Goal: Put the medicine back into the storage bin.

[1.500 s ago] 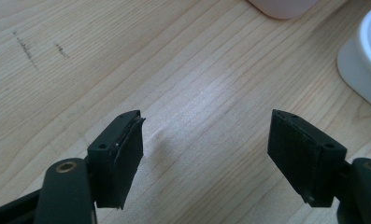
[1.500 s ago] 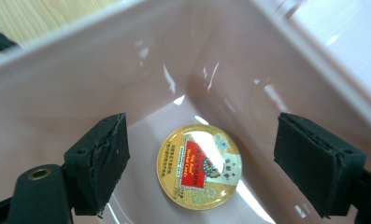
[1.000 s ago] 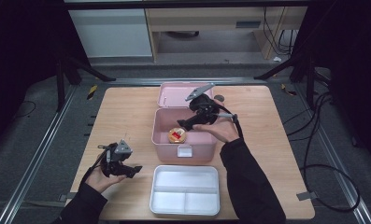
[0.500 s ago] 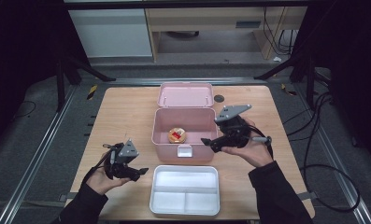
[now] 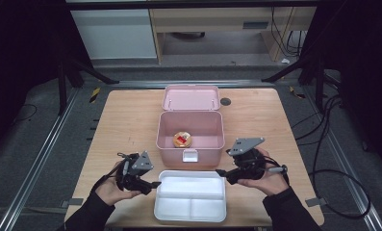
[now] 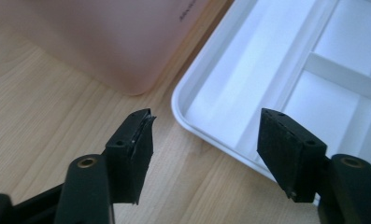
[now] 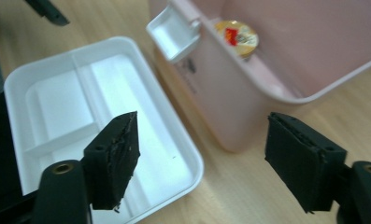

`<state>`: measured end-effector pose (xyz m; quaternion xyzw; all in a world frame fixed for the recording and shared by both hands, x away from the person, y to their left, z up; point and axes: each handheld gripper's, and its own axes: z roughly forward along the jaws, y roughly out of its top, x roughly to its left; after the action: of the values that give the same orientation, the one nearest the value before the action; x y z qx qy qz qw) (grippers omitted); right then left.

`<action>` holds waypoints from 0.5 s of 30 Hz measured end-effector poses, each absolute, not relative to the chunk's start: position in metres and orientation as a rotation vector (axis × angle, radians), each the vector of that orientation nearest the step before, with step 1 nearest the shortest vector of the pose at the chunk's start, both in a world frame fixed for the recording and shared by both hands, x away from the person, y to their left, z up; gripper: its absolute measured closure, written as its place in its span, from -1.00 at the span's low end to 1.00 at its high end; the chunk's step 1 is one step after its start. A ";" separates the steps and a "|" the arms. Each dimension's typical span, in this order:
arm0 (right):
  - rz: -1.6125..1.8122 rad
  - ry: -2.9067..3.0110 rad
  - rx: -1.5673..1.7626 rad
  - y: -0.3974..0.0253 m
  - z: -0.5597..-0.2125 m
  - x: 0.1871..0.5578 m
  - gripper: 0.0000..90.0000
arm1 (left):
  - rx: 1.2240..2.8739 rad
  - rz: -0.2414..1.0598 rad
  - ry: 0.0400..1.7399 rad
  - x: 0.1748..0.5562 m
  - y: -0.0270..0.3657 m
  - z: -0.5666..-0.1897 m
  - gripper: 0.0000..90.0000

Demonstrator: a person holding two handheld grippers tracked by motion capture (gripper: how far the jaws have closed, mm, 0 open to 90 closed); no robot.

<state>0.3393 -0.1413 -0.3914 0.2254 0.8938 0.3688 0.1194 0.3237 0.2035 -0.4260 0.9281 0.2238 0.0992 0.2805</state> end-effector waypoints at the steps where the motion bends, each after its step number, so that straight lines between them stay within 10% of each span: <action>1: 1.070 2.633 0.643 -0.140 -0.397 0.338 -0.35 | 2.496 0.262 0.588 0.323 0.201 -0.426 -0.16; 15: 0.921 2.850 0.477 -0.117 -0.442 0.324 0.13 | 2.632 0.209 0.437 0.317 0.177 -0.439 0.11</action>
<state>0.3237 -0.1175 -0.4421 0.1570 0.9384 0.3031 0.0544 0.3168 0.1769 -0.4388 0.9570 0.1588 0.0759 0.2304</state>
